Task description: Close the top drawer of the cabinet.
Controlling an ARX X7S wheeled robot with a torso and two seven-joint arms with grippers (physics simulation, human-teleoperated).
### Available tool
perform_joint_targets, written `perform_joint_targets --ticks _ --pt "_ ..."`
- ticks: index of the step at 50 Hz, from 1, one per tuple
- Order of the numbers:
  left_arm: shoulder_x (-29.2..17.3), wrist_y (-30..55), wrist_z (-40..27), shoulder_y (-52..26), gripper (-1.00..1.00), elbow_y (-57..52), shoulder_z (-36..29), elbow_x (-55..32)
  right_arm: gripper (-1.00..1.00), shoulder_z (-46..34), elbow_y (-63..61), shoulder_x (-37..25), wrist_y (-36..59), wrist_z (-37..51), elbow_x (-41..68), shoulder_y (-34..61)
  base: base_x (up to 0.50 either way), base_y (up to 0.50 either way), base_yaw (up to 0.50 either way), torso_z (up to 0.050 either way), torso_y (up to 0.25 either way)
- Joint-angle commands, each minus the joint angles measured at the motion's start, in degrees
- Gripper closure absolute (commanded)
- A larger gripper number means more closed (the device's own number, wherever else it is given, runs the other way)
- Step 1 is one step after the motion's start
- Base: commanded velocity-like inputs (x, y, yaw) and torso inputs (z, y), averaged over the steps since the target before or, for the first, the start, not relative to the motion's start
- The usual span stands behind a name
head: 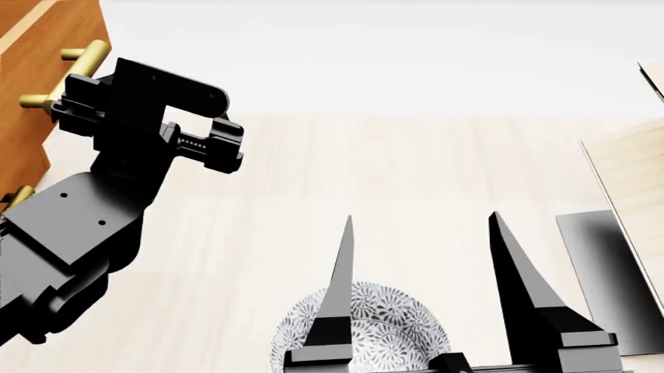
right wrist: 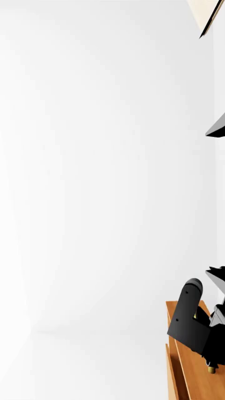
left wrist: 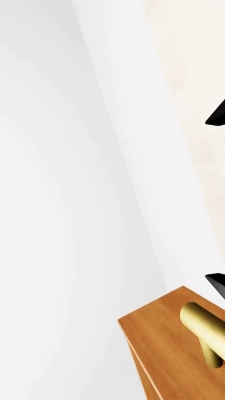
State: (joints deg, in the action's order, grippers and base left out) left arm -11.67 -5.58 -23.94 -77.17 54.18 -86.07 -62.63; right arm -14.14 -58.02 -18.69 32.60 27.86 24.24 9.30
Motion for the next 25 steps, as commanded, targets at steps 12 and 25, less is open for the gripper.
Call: perform_joint_targets --ticks 12,25 --pt "-7.6 1.1 -3.6 0.8 -1.0 -4.1 0.8 -0.8 -1.0 -1.6 0.8 -1.6 -1.4 1.6 0.6 0.4 0.0 0.0 0.0 0.0 0.0" --pt "-12.6 2.1 -6.2 0.9 -1.0 -8.4 1.1 -1.0 -1.0 -3.1 0.0 -3.3 -1.1 4.2 2.3 1.8 0.0 0.0 0.0 0.0 0.0"
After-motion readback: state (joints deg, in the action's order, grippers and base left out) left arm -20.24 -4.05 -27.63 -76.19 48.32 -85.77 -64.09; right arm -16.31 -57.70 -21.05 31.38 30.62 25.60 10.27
